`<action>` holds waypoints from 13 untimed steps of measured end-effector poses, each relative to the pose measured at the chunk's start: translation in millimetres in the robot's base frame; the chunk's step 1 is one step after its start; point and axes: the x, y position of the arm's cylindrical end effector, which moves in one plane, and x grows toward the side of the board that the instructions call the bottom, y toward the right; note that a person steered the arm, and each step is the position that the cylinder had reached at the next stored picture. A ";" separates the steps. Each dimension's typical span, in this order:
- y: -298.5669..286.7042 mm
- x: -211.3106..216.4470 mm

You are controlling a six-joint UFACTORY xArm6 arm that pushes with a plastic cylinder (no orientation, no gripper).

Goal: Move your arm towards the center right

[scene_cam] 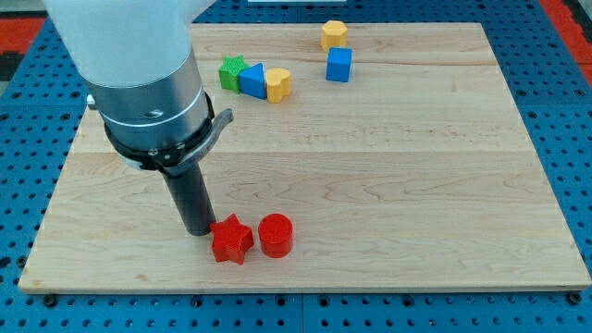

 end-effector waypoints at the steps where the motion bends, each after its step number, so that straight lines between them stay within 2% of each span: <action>1: -1.7 -5.5; 2: -7.5 -28.9; 4: -11.0 -47.8; 11: -11.0 -58.2; 13: 2.8 -99.4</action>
